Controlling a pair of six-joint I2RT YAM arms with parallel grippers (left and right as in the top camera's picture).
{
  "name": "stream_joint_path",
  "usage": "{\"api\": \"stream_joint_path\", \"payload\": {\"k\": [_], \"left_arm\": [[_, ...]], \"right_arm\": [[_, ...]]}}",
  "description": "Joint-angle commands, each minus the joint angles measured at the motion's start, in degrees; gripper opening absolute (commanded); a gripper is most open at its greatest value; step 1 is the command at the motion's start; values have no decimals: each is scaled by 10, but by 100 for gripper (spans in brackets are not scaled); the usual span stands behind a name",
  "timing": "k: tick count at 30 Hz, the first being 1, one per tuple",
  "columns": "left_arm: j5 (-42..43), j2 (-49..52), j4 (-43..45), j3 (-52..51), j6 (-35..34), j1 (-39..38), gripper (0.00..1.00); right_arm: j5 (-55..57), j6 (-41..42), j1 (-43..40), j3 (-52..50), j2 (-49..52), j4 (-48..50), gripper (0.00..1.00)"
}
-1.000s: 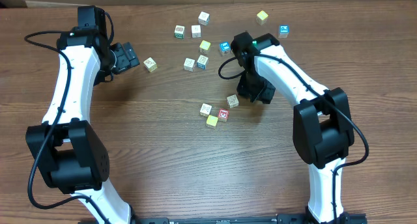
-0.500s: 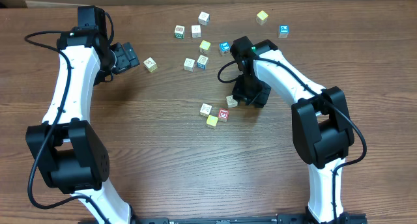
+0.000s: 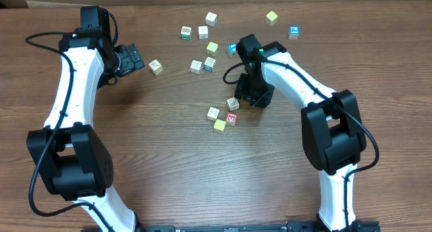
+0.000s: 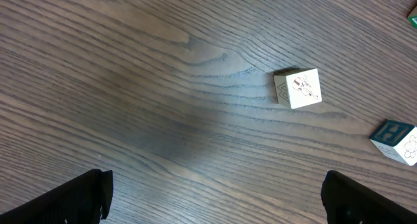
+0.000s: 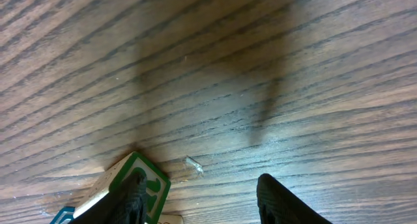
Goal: Form a circle
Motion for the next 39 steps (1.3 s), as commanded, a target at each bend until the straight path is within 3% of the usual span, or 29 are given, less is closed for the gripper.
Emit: {"api": "stream_joint_path", "payload": {"k": [1, 39], "left_arm": [[4, 4, 2, 9, -5, -2, 100], [4, 4, 2, 9, -5, -2, 100]], "right_arm": [[0, -2, 3, -2, -14, 10, 52], [-23, -82, 7, -3, -14, 50, 53]]}}
